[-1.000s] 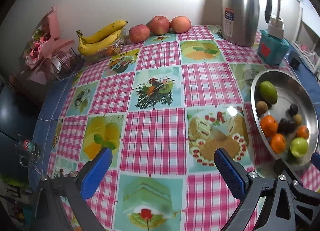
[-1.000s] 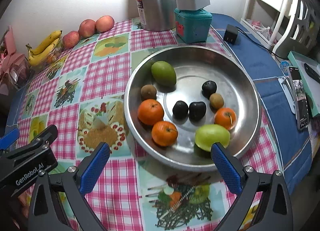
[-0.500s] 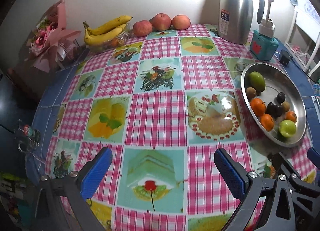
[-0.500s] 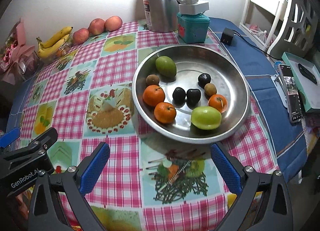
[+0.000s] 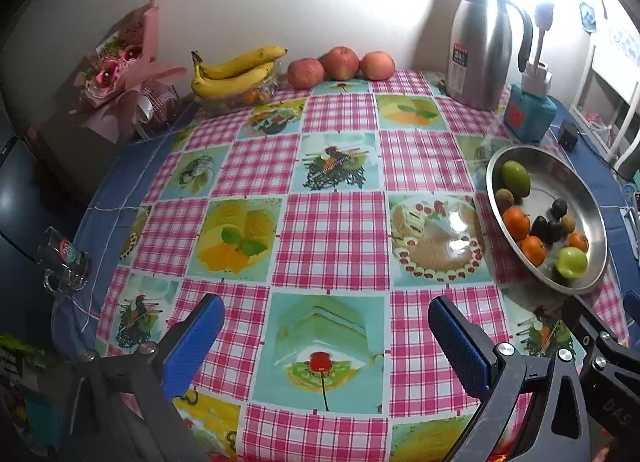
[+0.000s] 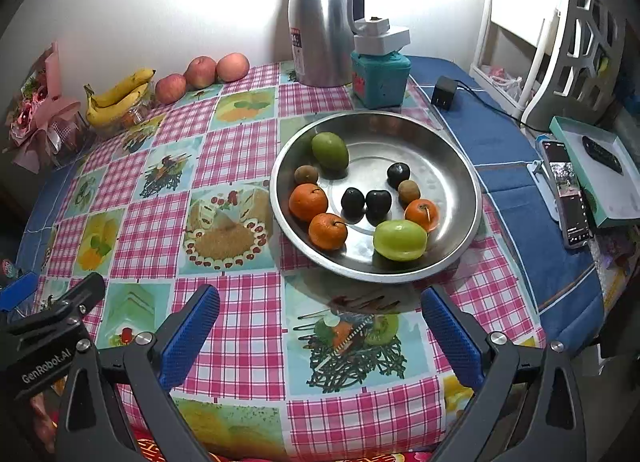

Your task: Organize fruits

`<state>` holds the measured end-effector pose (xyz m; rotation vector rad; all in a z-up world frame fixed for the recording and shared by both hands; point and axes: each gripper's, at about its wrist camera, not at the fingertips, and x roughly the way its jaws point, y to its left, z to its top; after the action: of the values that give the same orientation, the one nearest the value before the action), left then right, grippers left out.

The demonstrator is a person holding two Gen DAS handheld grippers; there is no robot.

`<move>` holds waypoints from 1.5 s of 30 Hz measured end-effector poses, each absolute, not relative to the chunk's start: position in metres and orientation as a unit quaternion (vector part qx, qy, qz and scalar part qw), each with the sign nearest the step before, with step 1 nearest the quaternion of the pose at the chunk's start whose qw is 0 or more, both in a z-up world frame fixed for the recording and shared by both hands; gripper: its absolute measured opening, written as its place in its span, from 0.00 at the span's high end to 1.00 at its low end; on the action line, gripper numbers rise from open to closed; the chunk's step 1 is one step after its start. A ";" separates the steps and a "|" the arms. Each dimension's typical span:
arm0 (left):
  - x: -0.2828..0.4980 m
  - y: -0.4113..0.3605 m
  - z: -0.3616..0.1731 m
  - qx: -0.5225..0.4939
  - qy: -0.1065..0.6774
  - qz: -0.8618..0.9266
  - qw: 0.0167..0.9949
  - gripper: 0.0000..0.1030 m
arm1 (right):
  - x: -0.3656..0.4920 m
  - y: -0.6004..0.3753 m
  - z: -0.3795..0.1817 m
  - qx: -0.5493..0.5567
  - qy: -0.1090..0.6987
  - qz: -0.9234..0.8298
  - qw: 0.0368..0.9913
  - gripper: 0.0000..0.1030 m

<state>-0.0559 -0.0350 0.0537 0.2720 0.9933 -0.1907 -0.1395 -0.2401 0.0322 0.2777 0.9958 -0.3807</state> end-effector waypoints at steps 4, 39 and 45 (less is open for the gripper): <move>-0.055 -0.033 0.053 0.129 0.470 -0.088 0.869 0.00 | -0.139 -0.239 0.032 0.126 0.474 -0.182 0.852 0.02; -0.042 -0.027 0.032 0.106 0.520 -0.085 0.843 0.00 | -0.127 -0.242 0.006 0.134 0.519 -0.186 0.823 0.02; -0.042 -0.026 0.031 0.105 0.522 -0.085 0.842 0.00 | -0.126 -0.242 0.005 0.132 0.522 -0.186 0.822 0.02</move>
<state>-0.0417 -0.0258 0.0310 0.2220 1.1026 -0.1793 -0.1259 -0.2419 0.0049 0.2819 1.1112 -0.3950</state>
